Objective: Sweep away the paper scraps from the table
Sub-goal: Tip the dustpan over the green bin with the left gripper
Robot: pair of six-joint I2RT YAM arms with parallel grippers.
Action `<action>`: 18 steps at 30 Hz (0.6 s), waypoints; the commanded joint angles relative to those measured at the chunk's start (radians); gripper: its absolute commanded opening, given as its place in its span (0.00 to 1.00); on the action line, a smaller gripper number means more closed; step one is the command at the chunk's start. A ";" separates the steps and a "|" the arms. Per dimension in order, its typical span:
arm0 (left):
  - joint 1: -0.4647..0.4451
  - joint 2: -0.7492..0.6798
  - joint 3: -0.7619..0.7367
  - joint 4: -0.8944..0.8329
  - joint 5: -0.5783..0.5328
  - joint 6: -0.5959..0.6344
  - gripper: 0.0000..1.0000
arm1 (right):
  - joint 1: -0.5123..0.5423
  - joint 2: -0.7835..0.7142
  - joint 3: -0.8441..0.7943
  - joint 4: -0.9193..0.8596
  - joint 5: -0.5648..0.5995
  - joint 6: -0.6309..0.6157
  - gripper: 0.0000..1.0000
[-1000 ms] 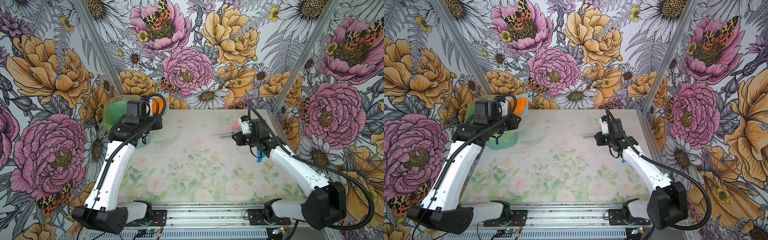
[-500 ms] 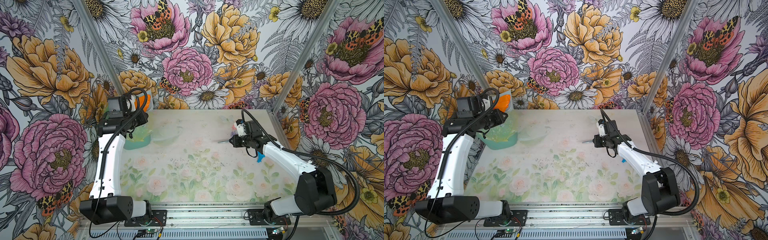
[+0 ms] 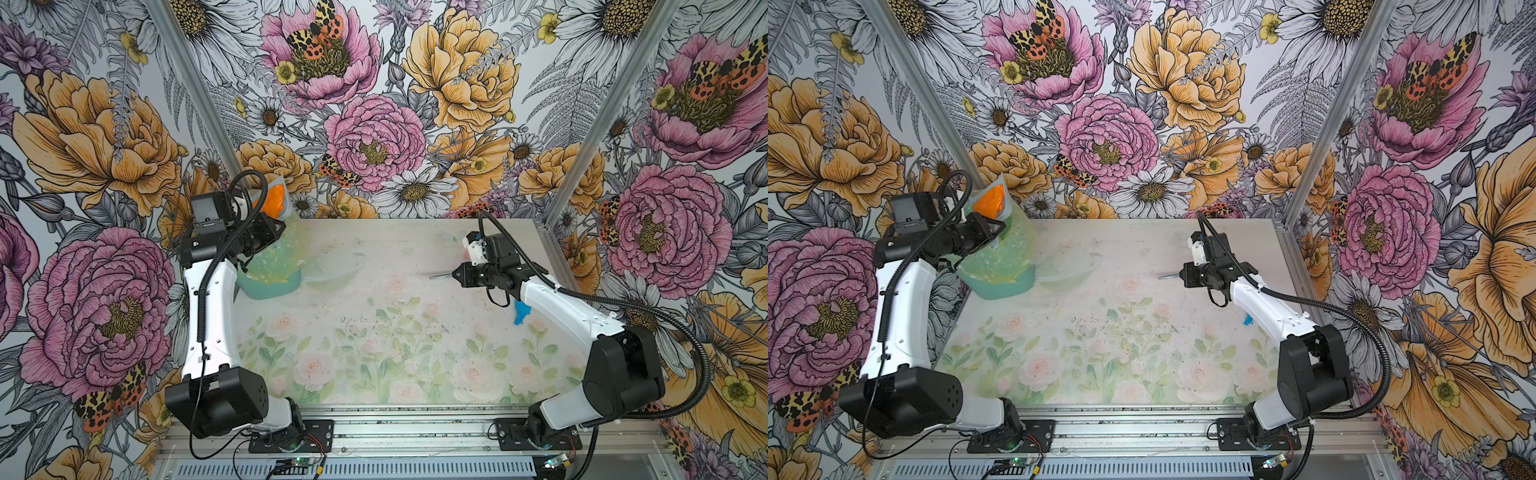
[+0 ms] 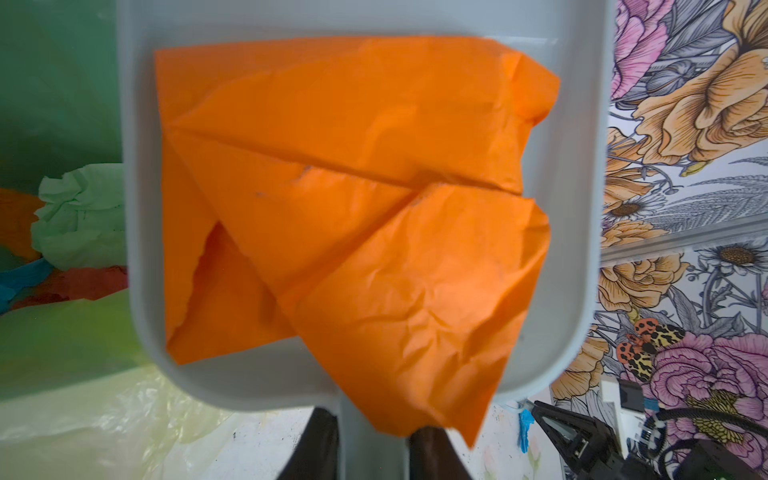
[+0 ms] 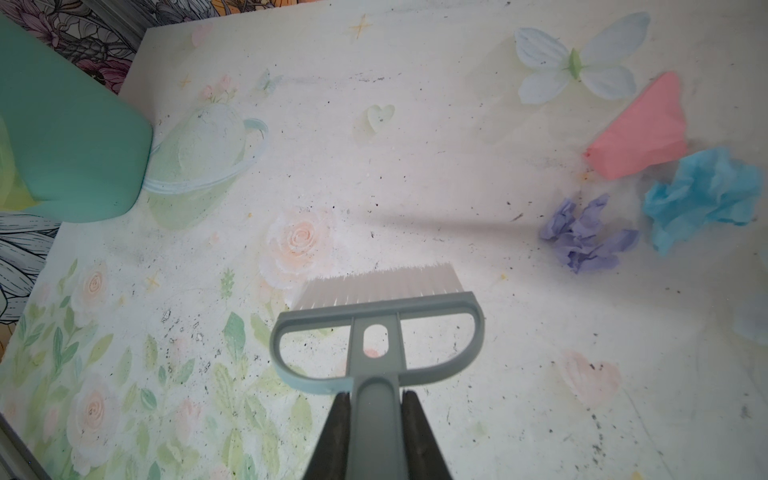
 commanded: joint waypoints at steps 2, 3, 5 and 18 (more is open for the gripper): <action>0.017 0.021 0.029 0.060 0.089 -0.033 0.00 | 0.018 -0.002 0.028 0.023 0.024 0.016 0.00; 0.018 0.025 0.028 0.067 0.096 -0.038 0.00 | 0.022 -0.003 0.026 0.022 0.027 0.019 0.00; 0.020 0.028 0.030 0.078 0.107 -0.045 0.00 | 0.026 -0.007 0.023 0.023 0.033 0.021 0.00; 0.035 0.039 0.008 0.176 0.212 -0.137 0.00 | 0.035 -0.015 0.019 0.023 0.046 0.022 0.00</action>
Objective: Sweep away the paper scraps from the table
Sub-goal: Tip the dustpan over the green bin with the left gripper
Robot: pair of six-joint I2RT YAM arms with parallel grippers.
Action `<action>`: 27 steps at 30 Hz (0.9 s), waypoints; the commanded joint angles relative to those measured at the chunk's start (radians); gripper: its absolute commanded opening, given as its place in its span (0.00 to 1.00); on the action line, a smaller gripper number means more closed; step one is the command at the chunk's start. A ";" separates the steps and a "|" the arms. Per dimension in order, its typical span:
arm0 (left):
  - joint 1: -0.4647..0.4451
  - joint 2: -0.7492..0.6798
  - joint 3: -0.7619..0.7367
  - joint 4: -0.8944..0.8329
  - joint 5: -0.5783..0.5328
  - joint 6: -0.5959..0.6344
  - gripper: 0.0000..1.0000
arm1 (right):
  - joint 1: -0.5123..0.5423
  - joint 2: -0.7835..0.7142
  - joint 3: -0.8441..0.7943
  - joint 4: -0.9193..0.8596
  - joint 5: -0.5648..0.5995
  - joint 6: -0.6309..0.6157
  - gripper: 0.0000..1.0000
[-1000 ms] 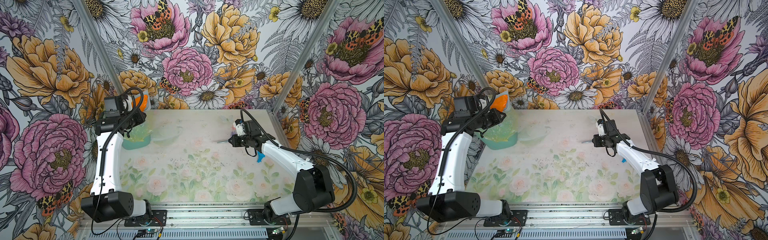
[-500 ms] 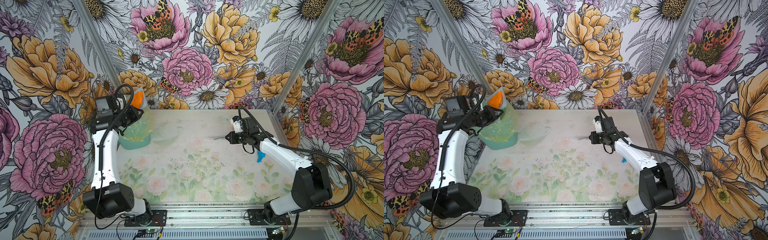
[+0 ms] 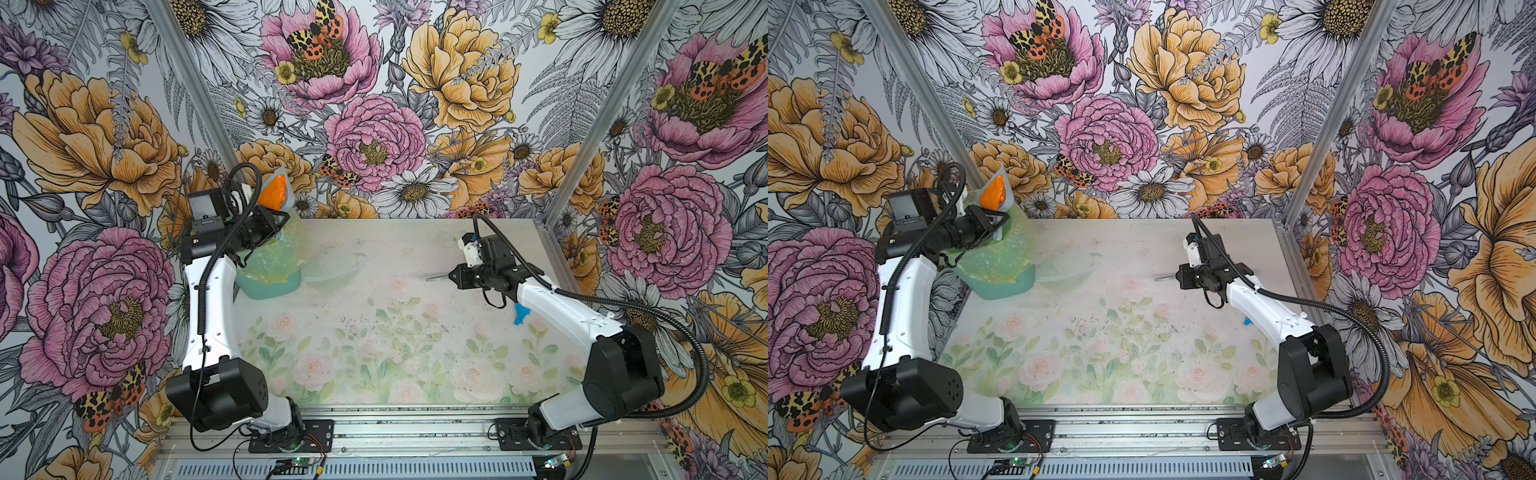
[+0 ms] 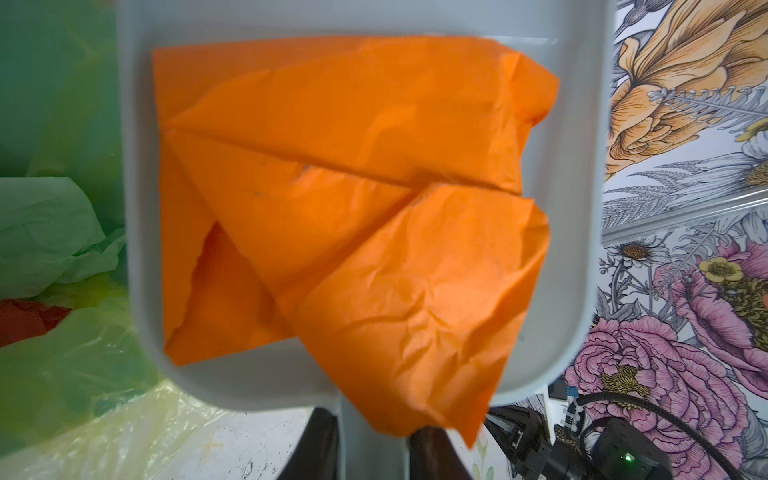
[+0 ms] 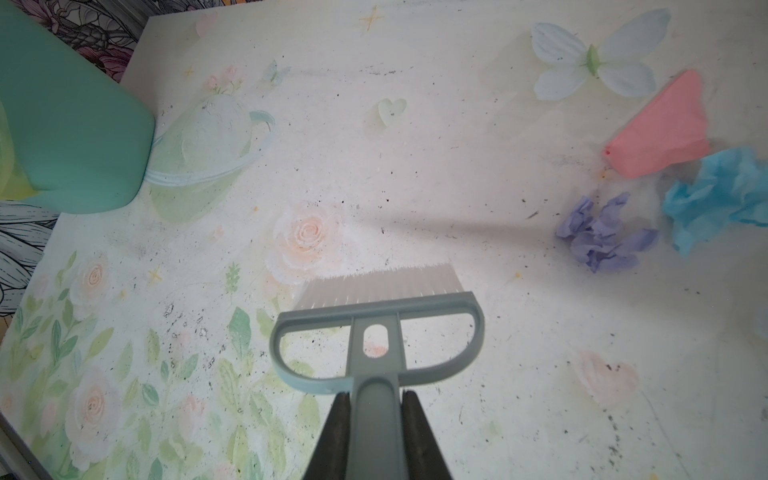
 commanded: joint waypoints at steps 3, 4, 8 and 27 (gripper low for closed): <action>0.019 0.007 -0.004 0.090 0.084 -0.062 0.00 | 0.009 -0.010 0.021 0.023 0.021 0.012 0.00; 0.021 0.007 -0.004 0.096 0.089 -0.069 0.00 | 0.010 -0.008 0.021 0.023 0.022 0.011 0.00; 0.035 -0.002 -0.024 0.130 0.115 -0.102 0.00 | 0.010 -0.001 0.029 0.023 0.020 0.007 0.00; 0.126 -0.053 -0.201 0.414 0.280 -0.377 0.00 | 0.019 -0.005 0.003 0.023 0.021 -0.003 0.00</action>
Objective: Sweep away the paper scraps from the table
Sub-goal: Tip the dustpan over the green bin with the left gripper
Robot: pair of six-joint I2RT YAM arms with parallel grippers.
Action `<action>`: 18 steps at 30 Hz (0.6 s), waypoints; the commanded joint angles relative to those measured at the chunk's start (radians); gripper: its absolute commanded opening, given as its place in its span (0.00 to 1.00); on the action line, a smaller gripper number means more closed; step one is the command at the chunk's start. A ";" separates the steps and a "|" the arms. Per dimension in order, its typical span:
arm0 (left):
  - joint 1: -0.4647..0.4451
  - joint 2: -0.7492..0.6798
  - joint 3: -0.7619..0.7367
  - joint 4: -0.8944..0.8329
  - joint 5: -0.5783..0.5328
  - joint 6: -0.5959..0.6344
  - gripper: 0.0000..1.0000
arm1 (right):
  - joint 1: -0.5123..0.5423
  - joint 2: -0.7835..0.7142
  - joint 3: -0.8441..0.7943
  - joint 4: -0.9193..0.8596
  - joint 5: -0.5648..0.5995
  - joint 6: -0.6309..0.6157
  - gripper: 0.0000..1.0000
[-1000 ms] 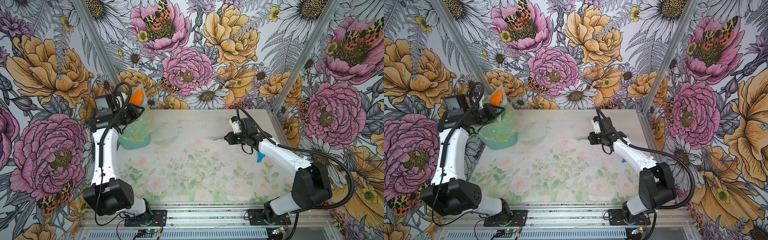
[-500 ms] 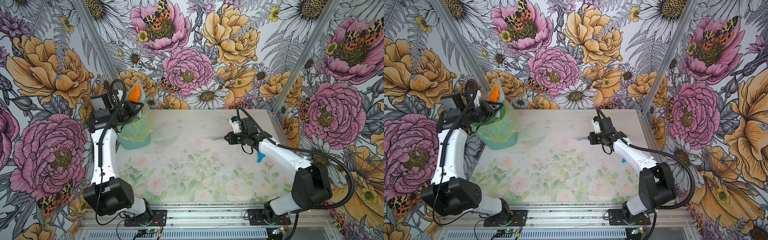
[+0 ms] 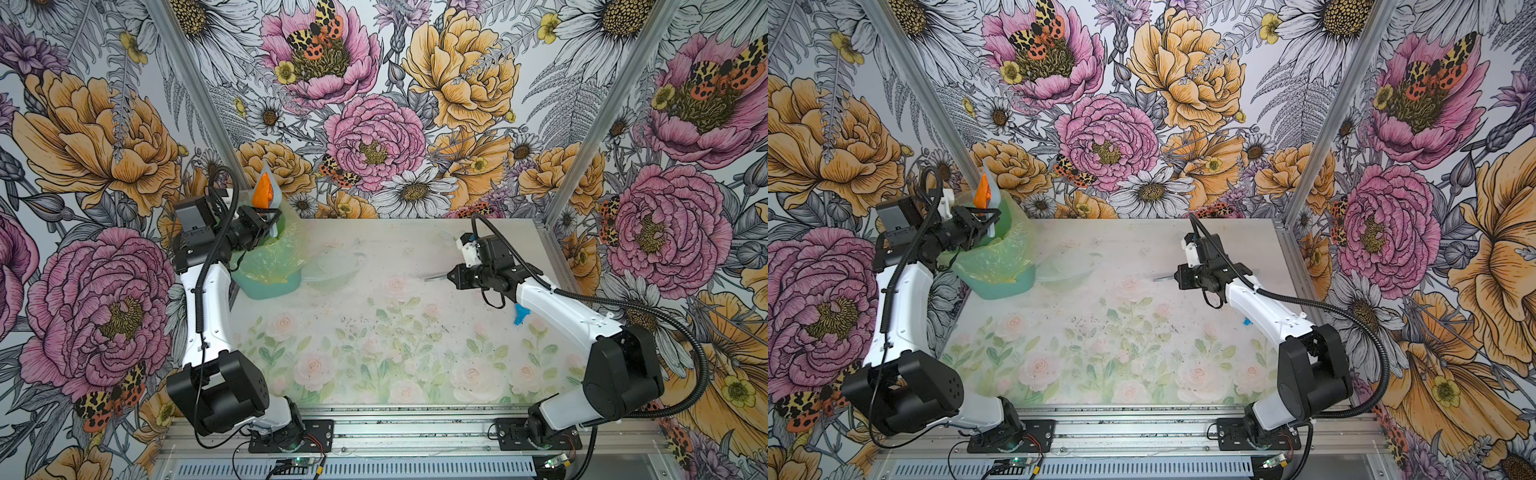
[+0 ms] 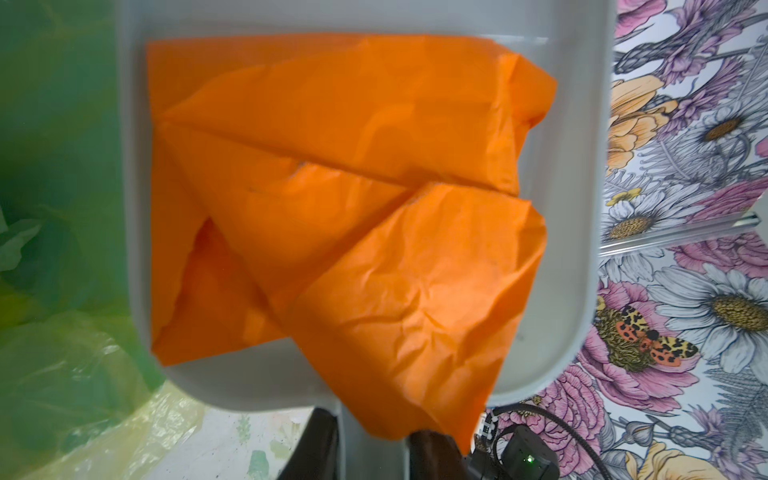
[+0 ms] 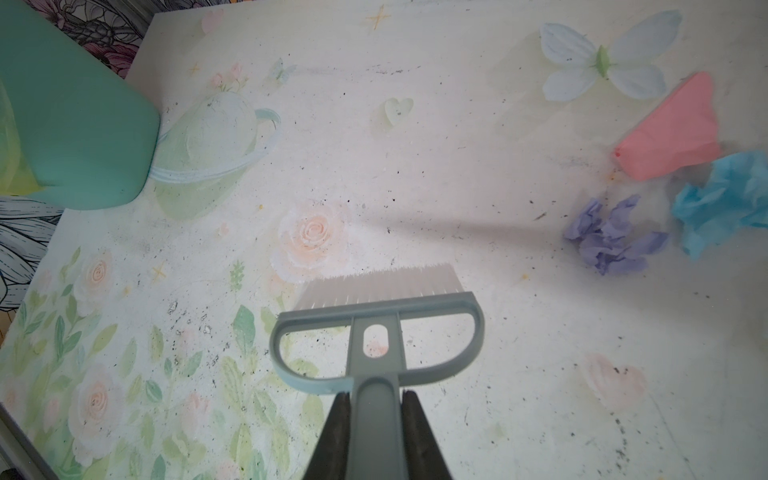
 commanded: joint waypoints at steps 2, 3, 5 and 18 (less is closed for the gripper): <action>0.032 -0.042 -0.081 0.232 0.107 -0.192 0.00 | 0.006 -0.004 -0.001 0.023 0.022 -0.006 0.00; 0.037 -0.045 -0.098 0.272 0.119 -0.230 0.00 | 0.007 -0.002 -0.002 0.023 0.023 -0.008 0.00; 0.047 -0.051 -0.131 0.363 0.143 -0.310 0.00 | 0.007 -0.001 -0.001 0.023 0.023 -0.010 0.00; 0.074 -0.073 -0.187 0.524 0.195 -0.503 0.00 | 0.006 0.006 -0.006 0.023 0.023 -0.019 0.00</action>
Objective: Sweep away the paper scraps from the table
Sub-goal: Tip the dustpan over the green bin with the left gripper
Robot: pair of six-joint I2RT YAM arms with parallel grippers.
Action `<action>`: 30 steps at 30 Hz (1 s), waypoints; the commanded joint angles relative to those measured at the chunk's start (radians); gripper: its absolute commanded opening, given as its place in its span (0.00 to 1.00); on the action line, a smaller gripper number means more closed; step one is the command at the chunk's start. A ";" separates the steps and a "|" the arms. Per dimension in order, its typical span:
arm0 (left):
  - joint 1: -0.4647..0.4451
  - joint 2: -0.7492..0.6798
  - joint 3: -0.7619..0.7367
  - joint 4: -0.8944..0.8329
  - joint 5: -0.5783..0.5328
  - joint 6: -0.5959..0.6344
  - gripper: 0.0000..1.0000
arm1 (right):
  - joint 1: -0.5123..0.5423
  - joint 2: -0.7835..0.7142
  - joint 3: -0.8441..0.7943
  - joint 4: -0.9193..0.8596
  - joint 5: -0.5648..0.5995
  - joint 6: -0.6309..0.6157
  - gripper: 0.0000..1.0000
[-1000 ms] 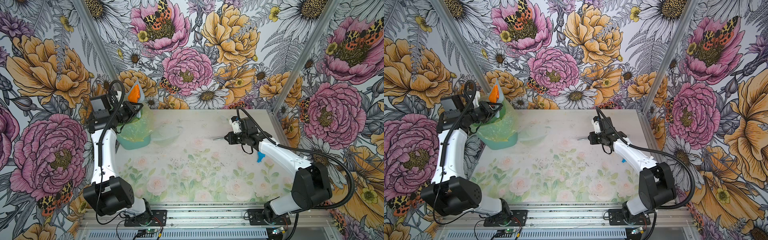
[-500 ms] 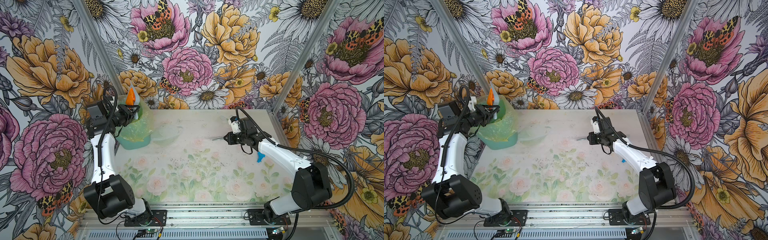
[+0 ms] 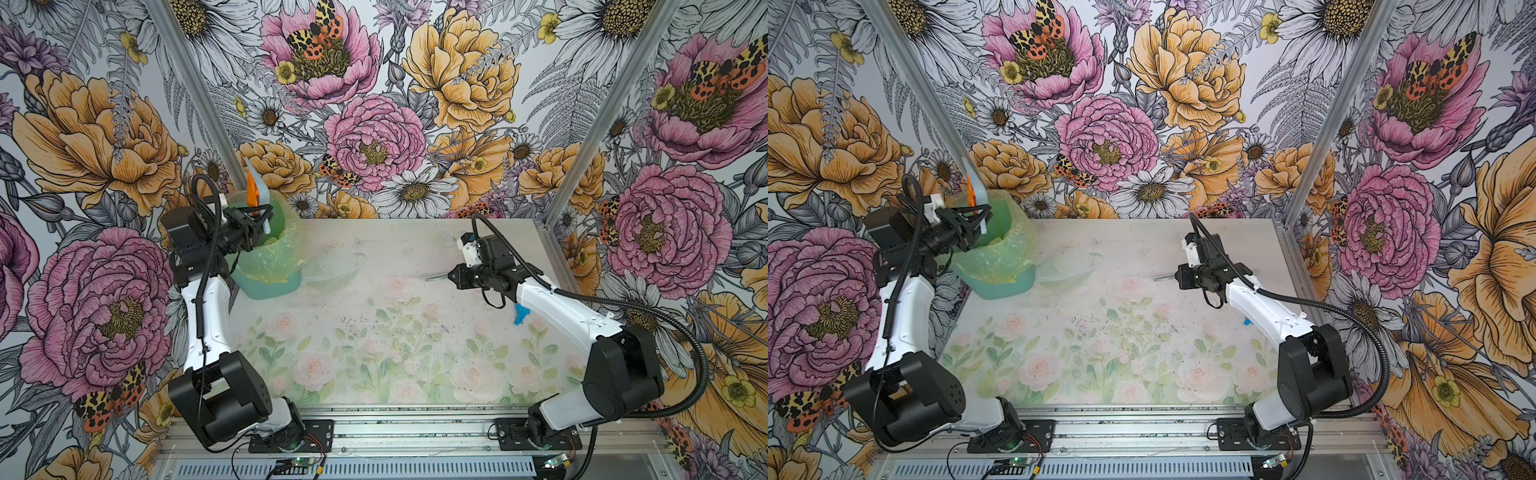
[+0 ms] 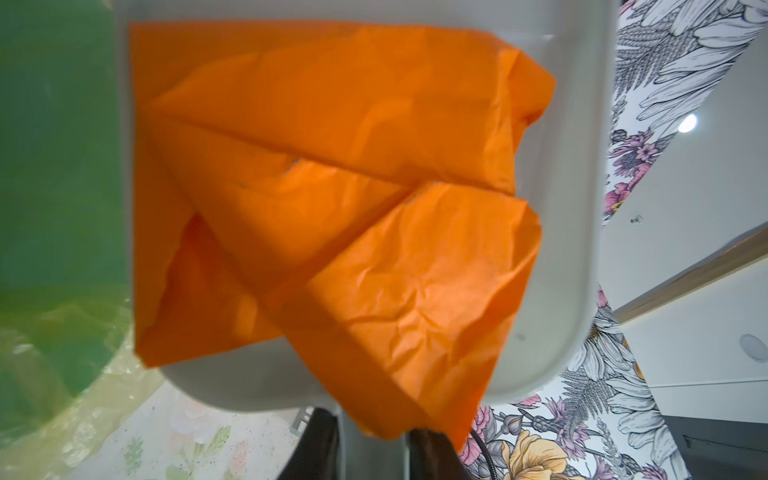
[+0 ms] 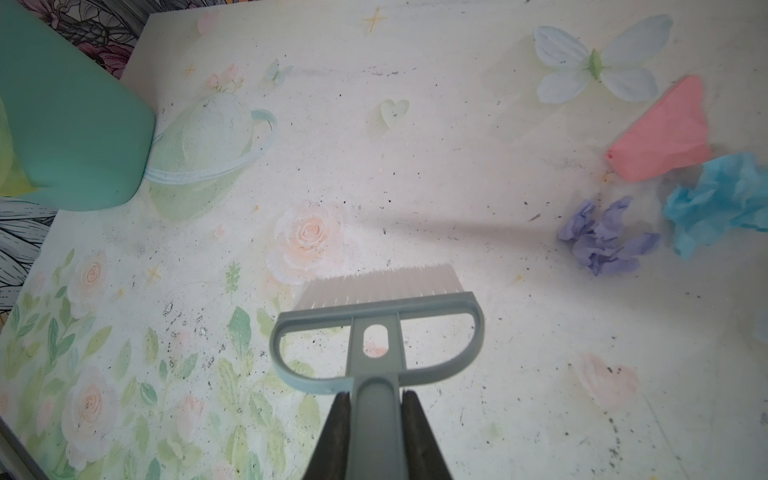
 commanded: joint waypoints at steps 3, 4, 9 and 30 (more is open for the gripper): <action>0.021 -0.015 -0.058 0.183 0.046 -0.157 0.00 | 0.006 0.009 -0.007 0.023 0.014 -0.015 0.00; 0.023 -0.010 -0.066 0.211 0.048 -0.185 0.00 | 0.006 0.009 -0.009 0.023 0.014 -0.017 0.00; 0.024 0.011 -0.113 0.395 0.057 -0.349 0.00 | 0.006 0.008 -0.018 0.023 0.014 -0.025 0.00; 0.024 0.050 -0.179 0.816 0.048 -0.683 0.00 | 0.000 -0.010 -0.039 0.023 0.022 -0.050 0.00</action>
